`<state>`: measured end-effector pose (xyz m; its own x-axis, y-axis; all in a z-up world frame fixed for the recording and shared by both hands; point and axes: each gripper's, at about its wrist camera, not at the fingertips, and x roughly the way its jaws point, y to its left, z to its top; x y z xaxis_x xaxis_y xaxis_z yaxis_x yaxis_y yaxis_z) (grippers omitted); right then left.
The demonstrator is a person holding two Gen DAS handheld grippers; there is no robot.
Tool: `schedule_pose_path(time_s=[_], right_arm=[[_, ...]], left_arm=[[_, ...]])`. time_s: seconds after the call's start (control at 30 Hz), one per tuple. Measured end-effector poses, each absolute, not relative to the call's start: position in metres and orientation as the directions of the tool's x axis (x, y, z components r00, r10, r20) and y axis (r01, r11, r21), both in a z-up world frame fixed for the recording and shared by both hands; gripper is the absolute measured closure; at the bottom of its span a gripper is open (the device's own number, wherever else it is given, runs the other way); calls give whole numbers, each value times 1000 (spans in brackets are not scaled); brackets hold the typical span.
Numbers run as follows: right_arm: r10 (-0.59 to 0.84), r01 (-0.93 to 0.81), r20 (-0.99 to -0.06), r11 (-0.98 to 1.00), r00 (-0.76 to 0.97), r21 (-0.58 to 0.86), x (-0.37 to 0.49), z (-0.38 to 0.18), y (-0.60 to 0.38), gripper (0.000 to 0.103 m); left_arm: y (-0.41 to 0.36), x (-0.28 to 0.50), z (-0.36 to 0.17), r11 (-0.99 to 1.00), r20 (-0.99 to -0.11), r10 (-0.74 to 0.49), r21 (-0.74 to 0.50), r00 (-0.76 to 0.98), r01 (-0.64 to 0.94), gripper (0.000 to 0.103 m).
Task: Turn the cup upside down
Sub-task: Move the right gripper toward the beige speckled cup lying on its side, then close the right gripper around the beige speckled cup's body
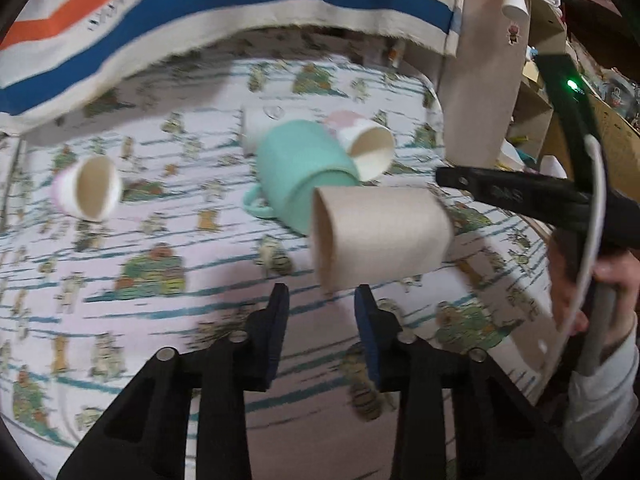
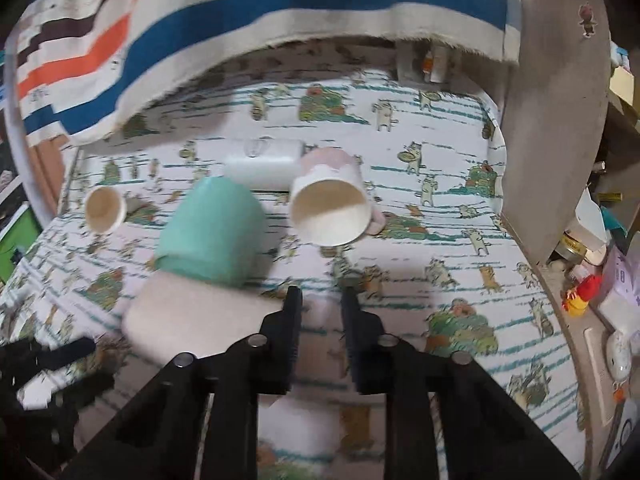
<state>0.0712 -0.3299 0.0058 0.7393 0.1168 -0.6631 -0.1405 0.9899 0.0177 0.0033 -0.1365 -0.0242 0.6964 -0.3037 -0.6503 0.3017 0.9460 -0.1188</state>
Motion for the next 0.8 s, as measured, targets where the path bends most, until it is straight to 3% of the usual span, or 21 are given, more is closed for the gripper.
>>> schedule_pose_path(time_s=[0.5,0.67,0.7,0.77,0.8], right_arm=[[308,-297,-720,944,622,147,68,-16,-322,85],[312,-329,-694,937,649,114,54,-13,-308,83],[302,-327,-664,941,683,91,50,-8,-307,75],[313,-338,-626,937,714,82,47,0,-308,39],[348,-363,-597,926,722,101,46,6,-308,16]], left_arm=[[-144,31,-19,965,-650,-229,-55,724,256,77],[-125,28,-19,973,-651,-212,-68,729,222,77],[-120,25,-18,974,-645,-211,-72,734,216,77],[-111,18,-15,978,-632,-197,-70,750,199,77],[-106,15,-13,980,-622,-189,-68,760,189,77]])
